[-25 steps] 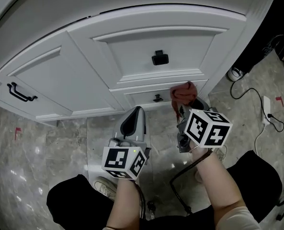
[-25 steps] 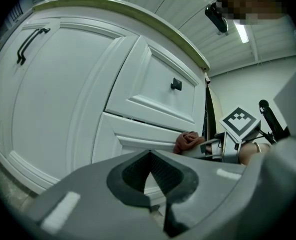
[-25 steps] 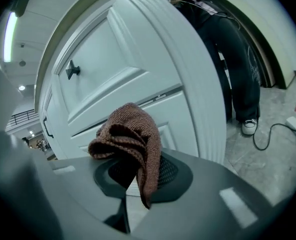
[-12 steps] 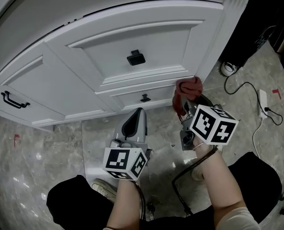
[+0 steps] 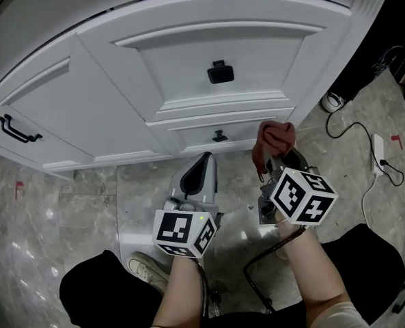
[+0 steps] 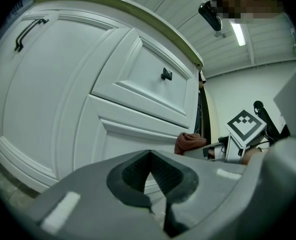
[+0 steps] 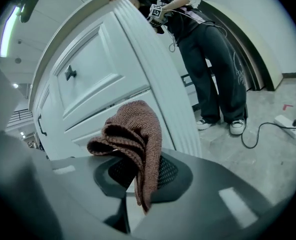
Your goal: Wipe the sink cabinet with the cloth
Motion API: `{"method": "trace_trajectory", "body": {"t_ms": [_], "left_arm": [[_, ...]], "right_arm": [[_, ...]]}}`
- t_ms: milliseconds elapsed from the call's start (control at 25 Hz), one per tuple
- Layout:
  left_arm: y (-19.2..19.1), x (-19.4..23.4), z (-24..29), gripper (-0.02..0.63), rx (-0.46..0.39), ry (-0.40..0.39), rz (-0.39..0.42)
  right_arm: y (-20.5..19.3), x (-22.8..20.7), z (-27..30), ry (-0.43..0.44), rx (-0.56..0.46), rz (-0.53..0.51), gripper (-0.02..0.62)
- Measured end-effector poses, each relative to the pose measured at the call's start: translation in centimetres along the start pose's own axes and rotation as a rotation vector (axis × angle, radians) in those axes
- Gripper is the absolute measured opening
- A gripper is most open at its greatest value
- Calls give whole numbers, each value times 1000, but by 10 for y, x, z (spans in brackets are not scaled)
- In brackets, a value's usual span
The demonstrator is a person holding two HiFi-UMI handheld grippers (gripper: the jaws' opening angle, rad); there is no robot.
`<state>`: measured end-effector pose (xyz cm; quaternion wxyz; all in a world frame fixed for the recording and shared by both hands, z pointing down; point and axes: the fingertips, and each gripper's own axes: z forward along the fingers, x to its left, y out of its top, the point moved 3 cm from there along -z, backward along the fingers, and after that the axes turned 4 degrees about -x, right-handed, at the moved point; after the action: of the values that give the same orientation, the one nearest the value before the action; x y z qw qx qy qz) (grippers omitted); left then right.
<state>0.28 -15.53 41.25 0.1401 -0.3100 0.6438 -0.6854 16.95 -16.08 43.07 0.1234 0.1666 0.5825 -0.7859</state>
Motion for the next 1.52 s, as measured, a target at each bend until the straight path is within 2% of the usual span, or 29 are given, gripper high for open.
{"method": "trace_trajectory", "body": {"t_ms": [160, 360, 520, 680, 920, 1160, 1440, 1520], "left_arm": [[0, 23, -16, 0, 9, 42, 22], [10, 68, -43, 0, 12, 135, 79], [15, 97, -64, 0, 6, 194, 65], [25, 118, -76, 0, -5, 220, 73], [25, 134, -85, 0, -4, 238, 64], [20, 124, -77, 0, 8, 200, 65], [16, 107, -64, 0, 23, 152, 97], [14, 105, -61, 0, 26, 147, 100]], "right_arm": [[-33, 51, 13, 97, 12, -16, 81], [-72, 125, 36, 240, 62, -45, 81], [-87, 155, 55, 279, 95, -61, 81], [-96, 175, 70, 289, 115, -53, 81], [-104, 183, 79, 289, 127, -70, 83], [-100, 169, 77, 253, 116, -177, 83], [-94, 136, 77, 164, 113, -161, 80], [-92, 131, 78, 163, 117, -156, 81]]}}
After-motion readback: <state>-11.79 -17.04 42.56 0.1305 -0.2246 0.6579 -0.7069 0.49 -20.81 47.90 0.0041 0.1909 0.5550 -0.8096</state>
